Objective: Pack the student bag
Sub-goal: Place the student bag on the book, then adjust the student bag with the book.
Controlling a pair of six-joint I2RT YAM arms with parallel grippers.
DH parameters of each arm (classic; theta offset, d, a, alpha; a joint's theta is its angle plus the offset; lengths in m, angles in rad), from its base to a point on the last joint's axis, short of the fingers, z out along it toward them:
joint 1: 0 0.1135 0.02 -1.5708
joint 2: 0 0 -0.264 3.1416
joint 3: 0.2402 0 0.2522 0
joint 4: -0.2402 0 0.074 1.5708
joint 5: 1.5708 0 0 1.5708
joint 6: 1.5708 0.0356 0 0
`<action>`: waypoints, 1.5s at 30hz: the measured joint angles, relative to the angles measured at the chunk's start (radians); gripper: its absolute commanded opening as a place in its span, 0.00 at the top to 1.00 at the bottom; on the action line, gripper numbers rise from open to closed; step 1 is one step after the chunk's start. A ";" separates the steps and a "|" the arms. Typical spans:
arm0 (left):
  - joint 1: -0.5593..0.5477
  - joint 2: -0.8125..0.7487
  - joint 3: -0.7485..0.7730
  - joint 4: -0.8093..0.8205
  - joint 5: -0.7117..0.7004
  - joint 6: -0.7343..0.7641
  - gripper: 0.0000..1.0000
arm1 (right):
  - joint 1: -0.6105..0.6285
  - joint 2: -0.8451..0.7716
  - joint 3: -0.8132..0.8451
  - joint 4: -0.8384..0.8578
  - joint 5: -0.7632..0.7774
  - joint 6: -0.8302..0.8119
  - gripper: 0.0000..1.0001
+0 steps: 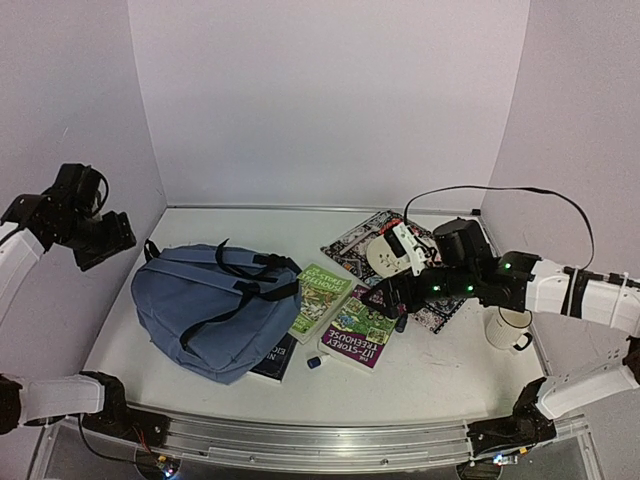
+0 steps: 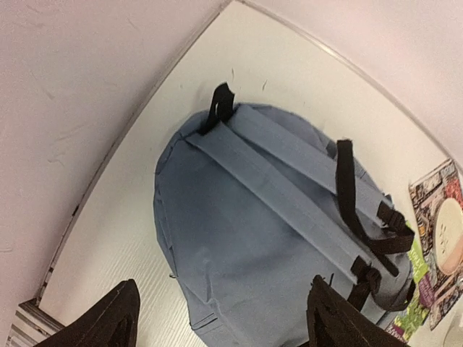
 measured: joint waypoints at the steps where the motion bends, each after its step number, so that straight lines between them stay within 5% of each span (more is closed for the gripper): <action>1: 0.000 0.008 0.034 -0.004 -0.013 -0.004 0.19 | 0.000 0.002 0.000 0.004 0.010 0.000 0.02; 6: 0.000 0.099 0.118 0.016 0.035 -0.031 0.20 | 0.001 0.024 0.002 0.031 0.047 0.006 0.02; 13: -0.015 0.201 -0.052 0.162 0.208 -0.113 0.20 | 0.006 0.110 0.021 0.077 0.076 0.026 0.02; 23: -0.231 0.404 -0.048 0.341 0.244 -0.215 0.17 | 0.014 0.230 0.049 0.129 0.089 0.082 0.02; 40: -0.229 0.076 -0.364 0.272 -0.074 -0.399 0.13 | 0.069 0.681 0.447 0.190 -0.032 0.191 0.03; 45: -0.229 0.075 -0.473 0.268 -0.084 -0.439 0.19 | 0.082 0.801 0.547 0.198 -0.065 0.202 0.26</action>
